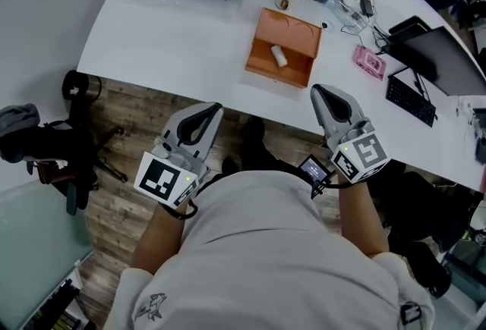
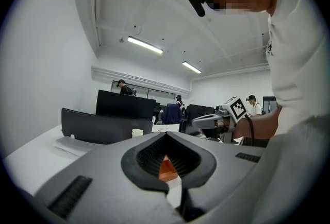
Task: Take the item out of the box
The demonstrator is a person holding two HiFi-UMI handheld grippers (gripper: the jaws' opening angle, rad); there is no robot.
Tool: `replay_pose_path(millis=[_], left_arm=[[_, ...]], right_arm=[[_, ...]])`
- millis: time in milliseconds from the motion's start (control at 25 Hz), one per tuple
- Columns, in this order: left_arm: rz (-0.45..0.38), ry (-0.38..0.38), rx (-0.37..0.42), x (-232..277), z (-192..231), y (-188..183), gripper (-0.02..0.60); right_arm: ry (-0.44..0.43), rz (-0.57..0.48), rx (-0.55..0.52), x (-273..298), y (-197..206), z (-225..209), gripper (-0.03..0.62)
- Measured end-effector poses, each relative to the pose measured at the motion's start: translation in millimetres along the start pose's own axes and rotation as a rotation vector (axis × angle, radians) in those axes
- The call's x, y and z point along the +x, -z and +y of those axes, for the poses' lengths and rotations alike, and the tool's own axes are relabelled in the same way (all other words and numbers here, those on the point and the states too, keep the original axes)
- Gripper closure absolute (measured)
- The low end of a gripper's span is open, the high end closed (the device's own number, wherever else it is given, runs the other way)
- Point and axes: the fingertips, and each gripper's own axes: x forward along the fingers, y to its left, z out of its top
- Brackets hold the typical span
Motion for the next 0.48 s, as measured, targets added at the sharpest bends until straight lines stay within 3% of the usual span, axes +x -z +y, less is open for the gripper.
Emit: replay_pose_path(millis=[480], left_arm=[[0.039,-0.015,-0.02,94,36,4,0.583]], right_arm=[[-0.044,0.046,0.049,45,18,-83,0.591]])
